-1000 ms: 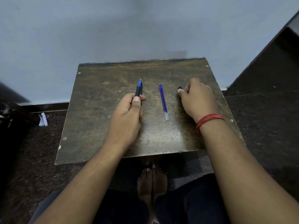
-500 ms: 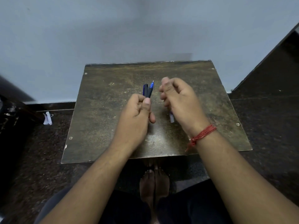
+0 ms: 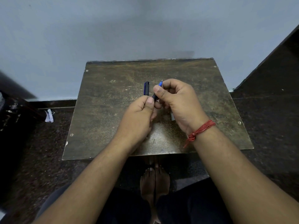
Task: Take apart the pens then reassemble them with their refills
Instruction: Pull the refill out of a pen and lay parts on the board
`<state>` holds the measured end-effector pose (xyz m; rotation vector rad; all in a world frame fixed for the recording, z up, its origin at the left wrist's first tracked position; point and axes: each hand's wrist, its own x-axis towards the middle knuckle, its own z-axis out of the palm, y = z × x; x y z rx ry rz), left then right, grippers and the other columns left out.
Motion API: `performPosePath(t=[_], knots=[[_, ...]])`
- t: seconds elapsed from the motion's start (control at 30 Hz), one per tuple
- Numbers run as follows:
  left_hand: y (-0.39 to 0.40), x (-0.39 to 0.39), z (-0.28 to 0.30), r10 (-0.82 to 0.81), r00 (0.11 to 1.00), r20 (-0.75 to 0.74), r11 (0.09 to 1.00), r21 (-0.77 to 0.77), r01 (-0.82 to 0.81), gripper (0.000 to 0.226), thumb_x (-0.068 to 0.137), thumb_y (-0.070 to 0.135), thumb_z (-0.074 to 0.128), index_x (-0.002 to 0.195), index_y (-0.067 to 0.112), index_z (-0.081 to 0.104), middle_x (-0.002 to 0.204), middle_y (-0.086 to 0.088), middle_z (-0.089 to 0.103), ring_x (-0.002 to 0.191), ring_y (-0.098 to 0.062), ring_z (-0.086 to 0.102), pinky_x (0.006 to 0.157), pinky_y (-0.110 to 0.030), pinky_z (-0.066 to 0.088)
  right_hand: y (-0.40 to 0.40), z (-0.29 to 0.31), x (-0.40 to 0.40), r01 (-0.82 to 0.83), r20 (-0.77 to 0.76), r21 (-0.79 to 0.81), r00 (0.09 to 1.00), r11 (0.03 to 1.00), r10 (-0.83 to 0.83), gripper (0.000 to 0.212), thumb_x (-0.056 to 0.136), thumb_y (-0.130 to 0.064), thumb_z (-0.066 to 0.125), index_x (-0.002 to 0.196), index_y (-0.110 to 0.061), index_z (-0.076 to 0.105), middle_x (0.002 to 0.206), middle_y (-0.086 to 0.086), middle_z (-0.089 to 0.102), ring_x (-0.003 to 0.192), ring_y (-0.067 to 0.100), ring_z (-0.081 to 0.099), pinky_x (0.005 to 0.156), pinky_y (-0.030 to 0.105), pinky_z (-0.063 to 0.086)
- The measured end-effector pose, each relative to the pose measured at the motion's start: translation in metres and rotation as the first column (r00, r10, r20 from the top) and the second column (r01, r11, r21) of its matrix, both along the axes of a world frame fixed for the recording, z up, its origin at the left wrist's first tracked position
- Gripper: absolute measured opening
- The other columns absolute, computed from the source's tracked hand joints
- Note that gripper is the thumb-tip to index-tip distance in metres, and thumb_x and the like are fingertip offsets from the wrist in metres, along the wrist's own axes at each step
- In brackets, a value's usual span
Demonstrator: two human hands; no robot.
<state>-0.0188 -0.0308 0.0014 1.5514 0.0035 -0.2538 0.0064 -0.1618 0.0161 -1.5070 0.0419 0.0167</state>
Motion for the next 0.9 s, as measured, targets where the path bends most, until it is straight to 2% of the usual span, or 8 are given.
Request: performPosePath(t=[0.1, 0.3, 0.43, 0.5, 0.6, 0.7, 0.8, 0.9], knots=[[-0.002, -0.001, 0.008, -0.037, 0.996, -0.075, 0.992, -0.122, 0.027, 0.033, 0.107, 0.026, 0.035, 0.085, 0.013, 0.055, 0.053, 0.006, 0.036, 0.040, -0.004, 0.024, 0.039, -0.016, 0.021, -0.001, -0.001, 0.003, -0.039, 0.004, 0.065, 0.999, 0.997, 0.039, 0.011, 0.092, -0.003, 0.065, 0.082, -0.007, 0.063, 0.065, 0.010, 0.059, 0.054, 0.019, 0.052, 0.050, 0.024, 0.039], [0.000, -0.002, 0.014, -0.083, 0.987, -0.136, 0.947, -0.319, 0.036, 0.032, 0.107, 0.027, 0.033, 0.087, 0.009, 0.052, 0.051, 0.006, 0.033, 0.038, -0.003, 0.020, 0.036, -0.012, 0.019, -0.004, 0.000, 0.005, -0.156, 0.024, 0.166, 0.988, 0.974, 0.154, 0.014, 0.098, -0.003, 0.055, 0.093, -0.009, 0.067, 0.073, 0.005, 0.062, 0.056, 0.013, 0.053, 0.055, 0.019, 0.047], [-0.001, -0.002, 0.013, -0.055, 0.988, -0.142, 0.950, -0.312, 0.008, 0.032, 0.108, 0.027, 0.033, 0.087, 0.010, 0.051, 0.051, 0.005, 0.033, 0.039, -0.003, 0.019, 0.037, -0.012, 0.018, -0.002, -0.002, 0.004, -0.090, 0.023, 0.110, 0.996, 0.990, 0.088, 0.016, 0.097, -0.016, 0.061, 0.107, -0.004, 0.067, 0.086, 0.004, 0.066, 0.058, 0.010, 0.057, 0.061, 0.021, 0.051], [-0.002, -0.003, 0.012, -0.052, 0.989, -0.141, 0.957, -0.291, 0.009, 0.032, 0.108, 0.027, 0.033, 0.088, 0.010, 0.051, 0.050, 0.006, 0.034, 0.038, -0.003, 0.020, 0.037, -0.013, 0.018, -0.001, -0.003, 0.004, -0.037, 0.049, 0.048, 0.998, 0.998, 0.035, 0.012, 0.095, -0.014, 0.065, 0.102, -0.005, 0.066, 0.077, -0.001, 0.066, 0.056, 0.009, 0.058, 0.059, 0.023, 0.051], [-0.003, -0.002, 0.011, -0.047, 0.989, -0.142, 0.962, -0.275, 0.006, 0.033, 0.108, 0.027, 0.033, 0.088, 0.009, 0.052, 0.050, 0.006, 0.034, 0.038, -0.003, 0.020, 0.037, -0.013, 0.018, 0.000, -0.004, 0.004, -0.029, 0.026, 0.086, 0.999, 0.996, 0.027, 0.003, 0.094, -0.007, 0.065, 0.096, -0.007, 0.065, 0.069, -0.005, 0.066, 0.059, 0.012, 0.058, 0.058, 0.023, 0.052], [-0.001, -0.001, 0.011, -0.037, 0.986, -0.161, 0.961, -0.276, -0.009, 0.032, 0.108, 0.027, 0.033, 0.089, 0.010, 0.052, 0.051, 0.005, 0.034, 0.039, -0.003, 0.020, 0.037, -0.013, 0.018, -0.002, -0.004, 0.005, -0.058, -0.004, 0.169, 0.998, 0.984, 0.060, 0.017, 0.097, 0.000, 0.057, 0.112, -0.005, 0.064, 0.085, 0.005, 0.073, 0.076, 0.021, 0.066, 0.066, 0.023, 0.055], [-0.001, 0.000, 0.010, -0.031, 0.986, -0.167, 0.958, -0.288, -0.019, 0.032, 0.107, 0.027, 0.033, 0.090, 0.009, 0.052, 0.051, 0.005, 0.034, 0.038, -0.003, 0.019, 0.037, -0.013, 0.017, -0.003, -0.003, 0.005, -0.068, -0.014, 0.238, 0.997, 0.969, 0.073, 0.022, 0.099, -0.003, 0.054, 0.121, -0.005, 0.059, 0.104, 0.016, 0.075, 0.093, 0.026, 0.071, 0.073, 0.028, 0.055], [-0.001, 0.000, 0.010, -0.033, 0.986, -0.165, 0.957, -0.289, -0.016, 0.032, 0.108, 0.026, 0.033, 0.089, 0.009, 0.052, 0.051, 0.005, 0.034, 0.038, -0.003, 0.019, 0.037, -0.012, 0.018, -0.002, -0.003, 0.005, -0.006, -0.025, 0.178, 1.000, 0.984, 0.011, 0.017, 0.097, -0.014, 0.062, 0.113, -0.006, 0.061, 0.098, 0.013, 0.074, 0.085, 0.023, 0.071, 0.071, 0.029, 0.056]])
